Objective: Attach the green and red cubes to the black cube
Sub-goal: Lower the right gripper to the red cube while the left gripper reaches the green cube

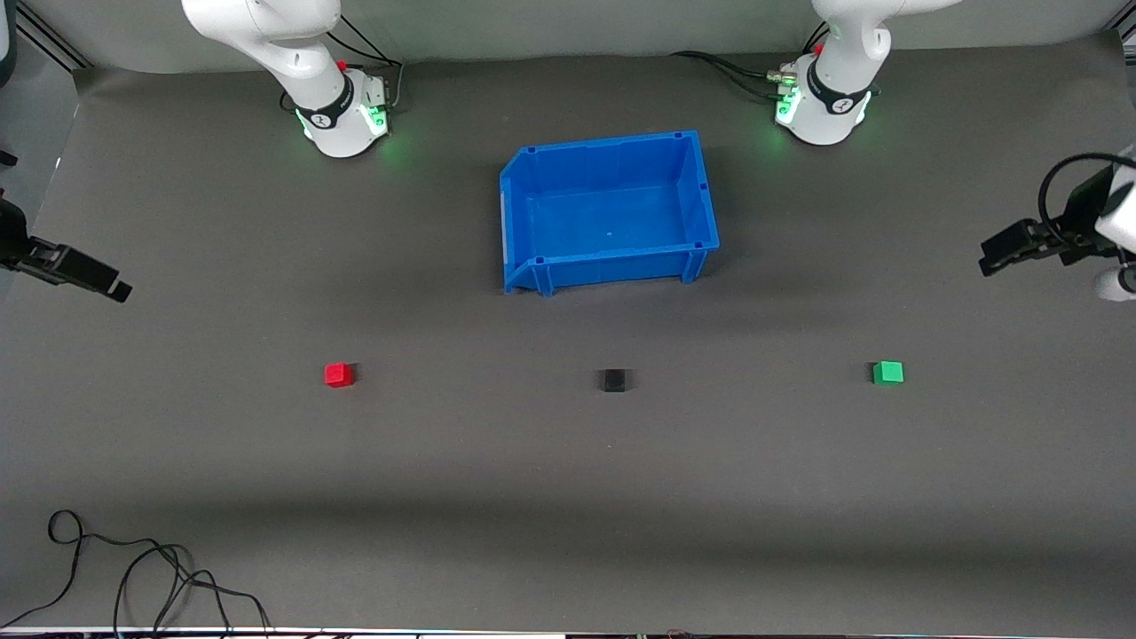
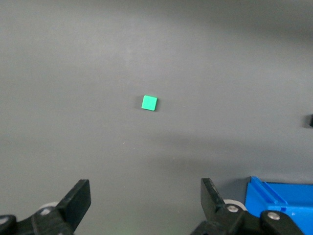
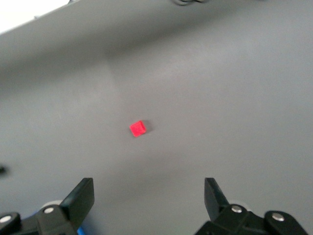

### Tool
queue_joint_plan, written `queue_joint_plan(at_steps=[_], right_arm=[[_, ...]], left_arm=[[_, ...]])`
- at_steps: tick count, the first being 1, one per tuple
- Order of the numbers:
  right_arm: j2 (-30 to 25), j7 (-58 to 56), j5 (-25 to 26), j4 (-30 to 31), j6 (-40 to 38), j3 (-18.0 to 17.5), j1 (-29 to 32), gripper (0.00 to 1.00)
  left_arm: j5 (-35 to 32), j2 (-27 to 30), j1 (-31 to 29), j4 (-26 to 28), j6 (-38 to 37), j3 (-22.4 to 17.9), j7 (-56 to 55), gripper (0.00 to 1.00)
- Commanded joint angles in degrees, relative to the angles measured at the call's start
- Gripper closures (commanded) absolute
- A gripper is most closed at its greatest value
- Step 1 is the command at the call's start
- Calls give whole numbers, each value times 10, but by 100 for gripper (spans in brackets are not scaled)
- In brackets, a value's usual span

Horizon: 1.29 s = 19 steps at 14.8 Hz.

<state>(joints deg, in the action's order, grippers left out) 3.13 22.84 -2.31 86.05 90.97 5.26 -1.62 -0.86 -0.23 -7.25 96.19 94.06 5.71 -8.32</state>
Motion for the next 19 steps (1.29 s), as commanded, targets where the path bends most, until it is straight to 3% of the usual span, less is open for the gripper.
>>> queue_joint_plan(at_steps=[1,4,6,9,10,14,16,19], right_arm=[[8,176,-33,-14,-7,-5,5,0],[24,375,-89,0,-28,-4,6,0],[41,431,-130,28,-30,-1,11,0],[59,429,-213,110,9,31,12,0],[58,430,-223,145,44,32,11,0],[86,421,-277,254,195,32,8,0],[129,399,-312,260,228,32,8,0],[203,305,-380,263,272,33,11,0]], left_arm=[[-6,-36,-19,3,14,-3,-36,0],[-6,-76,-19,16,48,-2,-141,0],[-6,-95,-20,56,109,-3,-217,0],[-6,-105,-18,167,287,-3,-381,0],[0,-121,-20,179,316,-2,-417,0],[2,-190,-42,181,332,-3,-487,0],[2,-212,-69,182,343,-3,-491,0],[3,-260,-74,178,416,-3,-569,1]])
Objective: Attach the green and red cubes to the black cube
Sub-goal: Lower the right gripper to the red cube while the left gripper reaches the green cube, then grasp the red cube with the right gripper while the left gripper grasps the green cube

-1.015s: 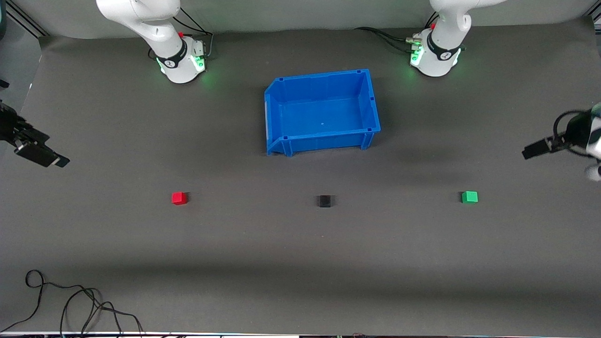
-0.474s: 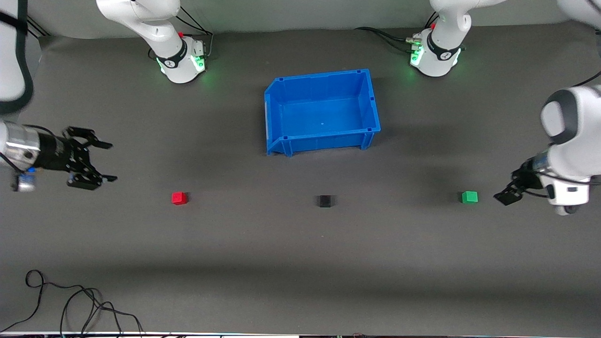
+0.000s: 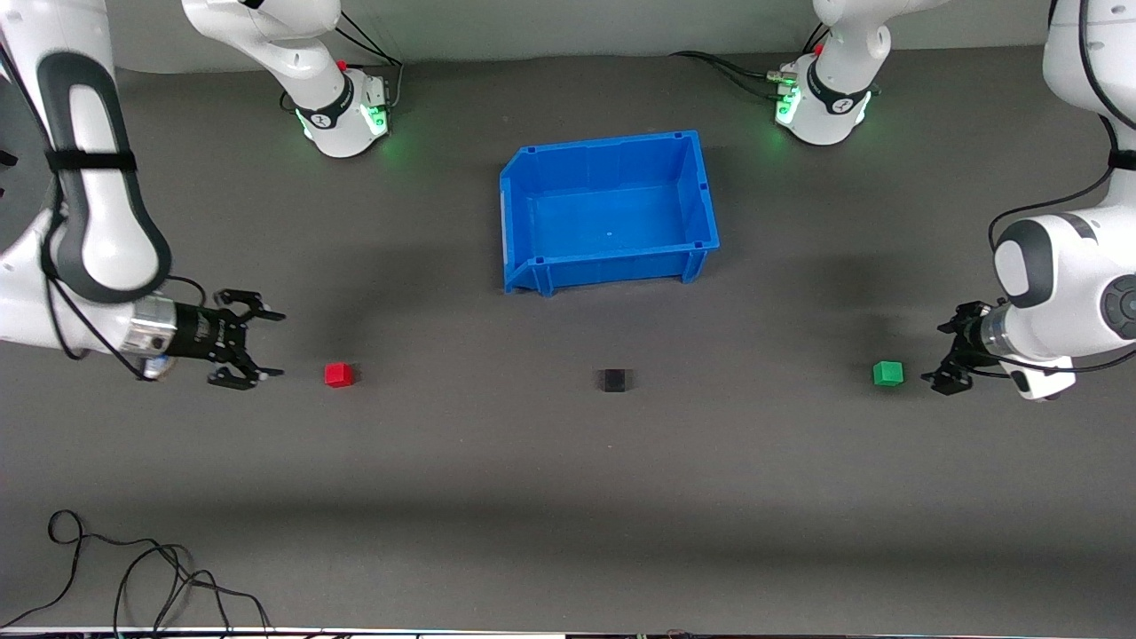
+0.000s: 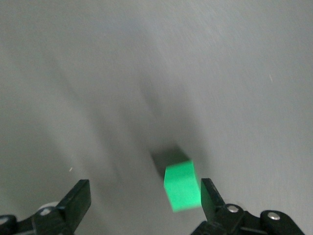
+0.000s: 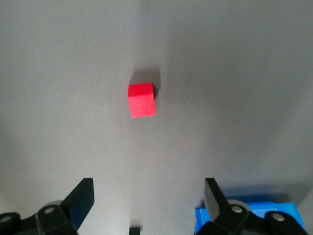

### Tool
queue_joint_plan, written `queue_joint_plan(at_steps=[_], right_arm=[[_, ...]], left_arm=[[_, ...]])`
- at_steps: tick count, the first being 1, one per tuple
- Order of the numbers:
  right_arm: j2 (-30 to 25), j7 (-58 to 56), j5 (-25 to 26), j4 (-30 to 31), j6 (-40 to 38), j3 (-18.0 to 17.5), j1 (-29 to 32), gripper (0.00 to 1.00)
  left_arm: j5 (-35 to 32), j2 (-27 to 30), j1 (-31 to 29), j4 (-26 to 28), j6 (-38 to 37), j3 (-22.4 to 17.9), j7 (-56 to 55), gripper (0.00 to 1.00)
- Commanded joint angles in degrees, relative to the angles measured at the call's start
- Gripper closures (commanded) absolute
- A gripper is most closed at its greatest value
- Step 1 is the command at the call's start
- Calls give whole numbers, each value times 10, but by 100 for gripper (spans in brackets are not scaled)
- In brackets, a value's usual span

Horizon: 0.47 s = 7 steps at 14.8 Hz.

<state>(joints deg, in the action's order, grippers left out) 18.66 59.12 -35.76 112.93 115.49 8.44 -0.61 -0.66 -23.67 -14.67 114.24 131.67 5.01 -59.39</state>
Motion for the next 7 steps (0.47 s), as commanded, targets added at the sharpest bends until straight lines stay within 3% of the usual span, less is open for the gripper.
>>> queue_joint_plan(at_steps=[1,4,7], right_arm=[[68,-85,-64,-6,40,1,2,0],[116,-143,-114,-7,82,1,1,0],[134,-154,-126,-9,100,1,-3,0]], left_arm=[[1,-46,4,-6,64,4,-93,4],[1,-69,13,-21,85,7,-151,5],[1,-77,19,-22,88,8,-166,6]])
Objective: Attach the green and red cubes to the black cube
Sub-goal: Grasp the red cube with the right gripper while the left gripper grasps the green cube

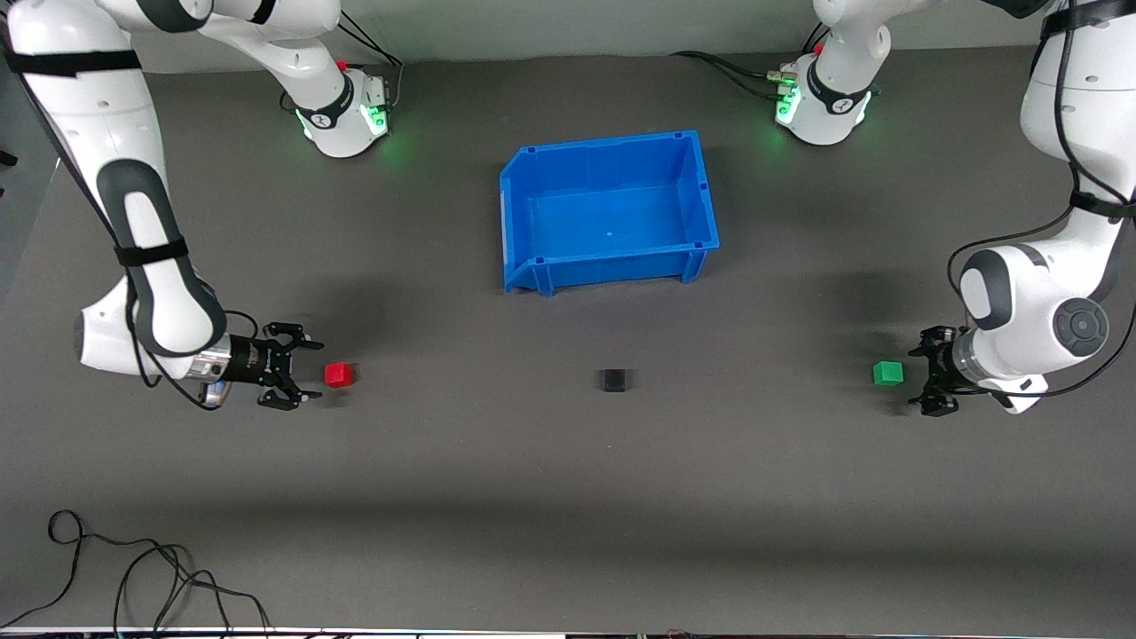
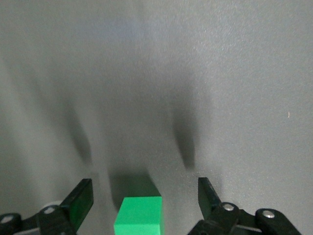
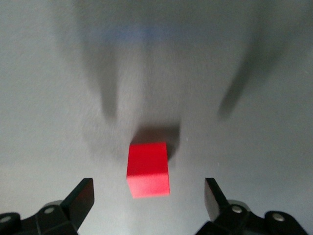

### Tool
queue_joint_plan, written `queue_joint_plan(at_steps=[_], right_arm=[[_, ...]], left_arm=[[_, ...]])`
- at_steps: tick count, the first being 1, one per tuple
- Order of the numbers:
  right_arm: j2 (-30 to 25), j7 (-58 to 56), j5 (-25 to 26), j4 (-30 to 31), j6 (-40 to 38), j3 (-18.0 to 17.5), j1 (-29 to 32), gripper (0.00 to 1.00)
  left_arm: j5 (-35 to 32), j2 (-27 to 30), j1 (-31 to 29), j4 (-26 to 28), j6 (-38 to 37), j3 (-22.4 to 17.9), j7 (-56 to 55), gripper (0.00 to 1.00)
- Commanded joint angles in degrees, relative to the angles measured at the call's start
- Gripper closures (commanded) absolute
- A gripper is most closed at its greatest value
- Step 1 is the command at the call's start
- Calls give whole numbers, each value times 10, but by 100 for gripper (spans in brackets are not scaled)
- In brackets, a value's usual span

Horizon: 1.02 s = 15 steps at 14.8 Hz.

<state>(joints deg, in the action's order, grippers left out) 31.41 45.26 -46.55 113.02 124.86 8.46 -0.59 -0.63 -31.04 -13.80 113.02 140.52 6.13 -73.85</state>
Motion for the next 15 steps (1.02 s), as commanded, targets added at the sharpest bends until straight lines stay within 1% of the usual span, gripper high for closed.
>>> queue_joint_plan(at_steps=[1,5,6,7,9,10,11,12,14,15], right_arm=[[11,-15,-18,-10,10,0,-4,0],[23,-15,-19,-10,15,0,-6,0],[23,-14,-19,-10,15,-1,-6,4],[23,-14,-19,-10,14,-2,-6,14],[22,-11,-23,-10,15,-5,-6,25],[22,-12,-31,-10,15,-5,-6,33],[22,-12,-32,-10,14,-5,-6,41],[22,-12,-32,-10,14,-5,-6,53],[21,-12,-32,-11,14,-5,-6,63],[19,-10,-32,-12,13,-5,-6,70]], left_arm=[[1,-9,17,-10,7,-3,-30,6],[-1,-10,24,-4,-3,-2,-33,8],[-1,-9,31,-4,-6,-2,-34,11],[-1,-9,37,-3,-7,-2,-30,12],[-1,-8,39,-3,-13,-2,-26,23],[-2,-7,39,-3,-17,-3,-24,26],[-6,-6,36,-3,-18,-2,-24,26],[-8,-6,35,-4,-18,-3,-24,26],[-10,-8,32,-3,-17,-4,-23,26],[-11,-9,30,-3,-17,-4,-19,26]])
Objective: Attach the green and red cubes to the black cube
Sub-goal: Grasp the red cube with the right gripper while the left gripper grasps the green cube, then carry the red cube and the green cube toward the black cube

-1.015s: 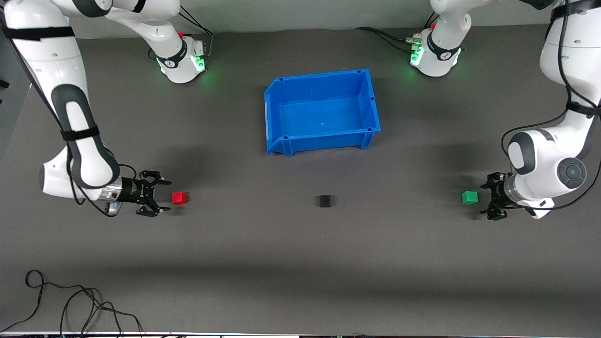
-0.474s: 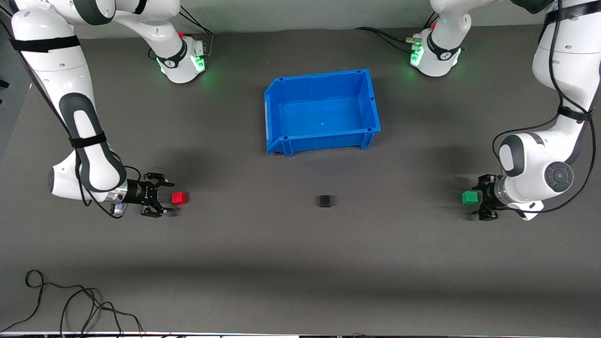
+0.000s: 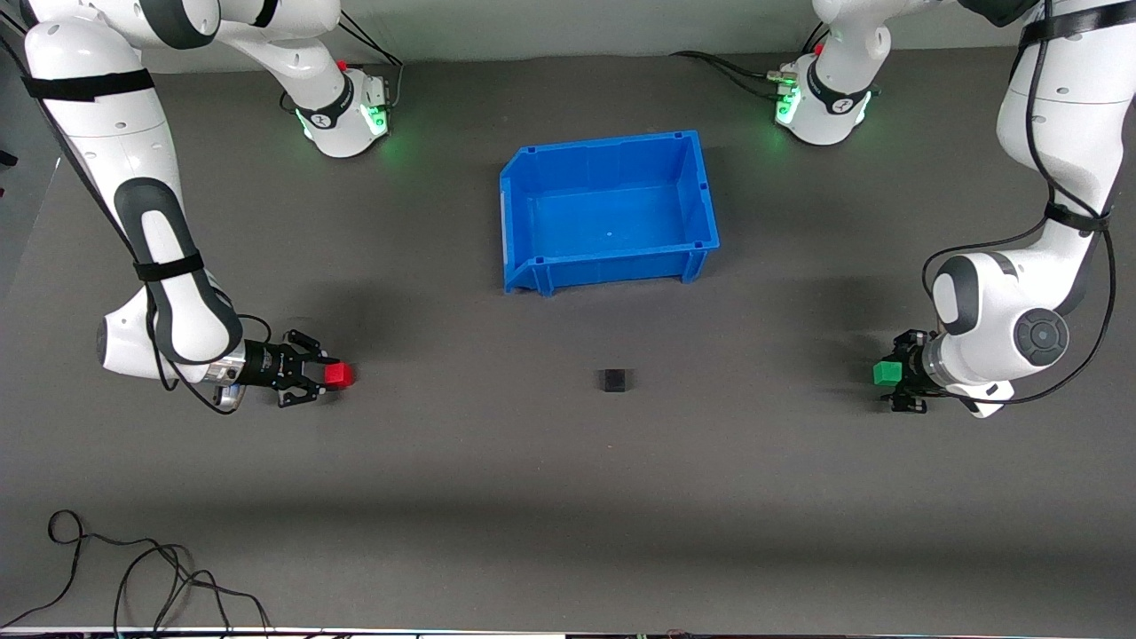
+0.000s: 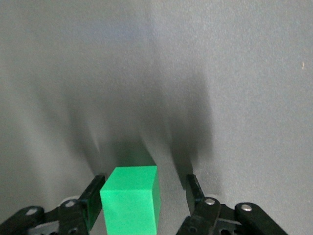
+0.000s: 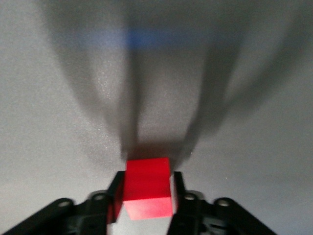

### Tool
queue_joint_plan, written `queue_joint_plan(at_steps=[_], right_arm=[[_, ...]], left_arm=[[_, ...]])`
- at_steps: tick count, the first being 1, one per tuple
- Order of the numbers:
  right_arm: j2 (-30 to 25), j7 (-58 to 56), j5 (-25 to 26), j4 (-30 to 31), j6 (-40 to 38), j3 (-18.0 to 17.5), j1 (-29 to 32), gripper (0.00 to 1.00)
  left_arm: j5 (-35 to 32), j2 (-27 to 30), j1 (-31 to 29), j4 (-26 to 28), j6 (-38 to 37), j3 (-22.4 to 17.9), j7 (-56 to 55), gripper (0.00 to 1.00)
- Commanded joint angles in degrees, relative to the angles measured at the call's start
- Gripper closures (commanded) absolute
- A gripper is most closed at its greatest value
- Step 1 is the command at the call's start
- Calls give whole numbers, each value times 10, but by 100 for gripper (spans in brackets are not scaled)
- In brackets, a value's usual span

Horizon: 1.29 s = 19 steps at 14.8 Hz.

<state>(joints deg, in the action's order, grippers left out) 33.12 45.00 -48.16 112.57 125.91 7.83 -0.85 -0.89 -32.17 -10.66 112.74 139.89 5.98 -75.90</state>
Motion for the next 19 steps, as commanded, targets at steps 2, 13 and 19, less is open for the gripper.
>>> queue_joint_plan(at_steps=[2,13,19], right_arm=[[-4,1,-16,-11,-1,2,-5,71],[-22,108,-11,-60,-15,2,-64,71],[-15,270,-15,-103,60,4,-198,71]], left_arm=[[-9,1,-2,-1,-10,-4,2,27],[-4,8,12,-74,-86,1,-26,97],[-3,-18,137,-138,-108,3,-195,97]])
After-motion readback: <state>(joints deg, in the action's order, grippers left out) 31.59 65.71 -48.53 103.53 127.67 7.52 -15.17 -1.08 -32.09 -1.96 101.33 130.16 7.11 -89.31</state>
